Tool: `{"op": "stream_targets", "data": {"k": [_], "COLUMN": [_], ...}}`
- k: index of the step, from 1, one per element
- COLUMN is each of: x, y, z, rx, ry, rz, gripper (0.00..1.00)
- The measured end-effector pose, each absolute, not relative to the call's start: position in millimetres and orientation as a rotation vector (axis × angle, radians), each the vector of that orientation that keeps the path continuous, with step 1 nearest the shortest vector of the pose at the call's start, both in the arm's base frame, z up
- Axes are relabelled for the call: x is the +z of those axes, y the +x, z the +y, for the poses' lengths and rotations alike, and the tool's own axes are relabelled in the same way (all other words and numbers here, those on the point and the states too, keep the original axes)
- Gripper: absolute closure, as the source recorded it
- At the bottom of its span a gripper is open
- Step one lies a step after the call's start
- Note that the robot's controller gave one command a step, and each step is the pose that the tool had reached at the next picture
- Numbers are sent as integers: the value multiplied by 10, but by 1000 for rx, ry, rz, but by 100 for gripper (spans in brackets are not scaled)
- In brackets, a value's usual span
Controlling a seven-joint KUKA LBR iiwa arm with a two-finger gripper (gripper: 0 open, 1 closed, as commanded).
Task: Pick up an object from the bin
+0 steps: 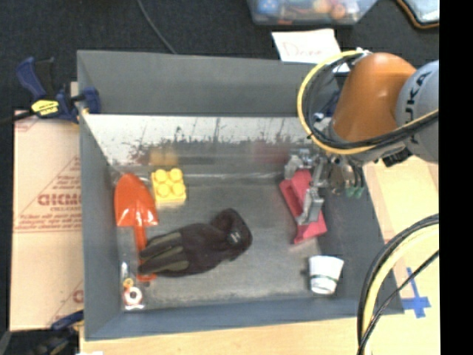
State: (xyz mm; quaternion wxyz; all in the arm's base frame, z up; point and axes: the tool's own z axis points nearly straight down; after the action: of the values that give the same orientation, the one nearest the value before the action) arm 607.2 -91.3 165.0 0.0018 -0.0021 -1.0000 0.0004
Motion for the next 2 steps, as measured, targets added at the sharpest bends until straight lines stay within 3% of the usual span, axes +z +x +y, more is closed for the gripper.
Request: {"op": "stream_targets", "data": {"k": [1,2], "x": [1698,677], "y": [6091,6232], "z": [-910,76], "rx": [3,-1], "ry": [-1,284], "rz": [-3146,-3131], "gripper": [0,0]}}
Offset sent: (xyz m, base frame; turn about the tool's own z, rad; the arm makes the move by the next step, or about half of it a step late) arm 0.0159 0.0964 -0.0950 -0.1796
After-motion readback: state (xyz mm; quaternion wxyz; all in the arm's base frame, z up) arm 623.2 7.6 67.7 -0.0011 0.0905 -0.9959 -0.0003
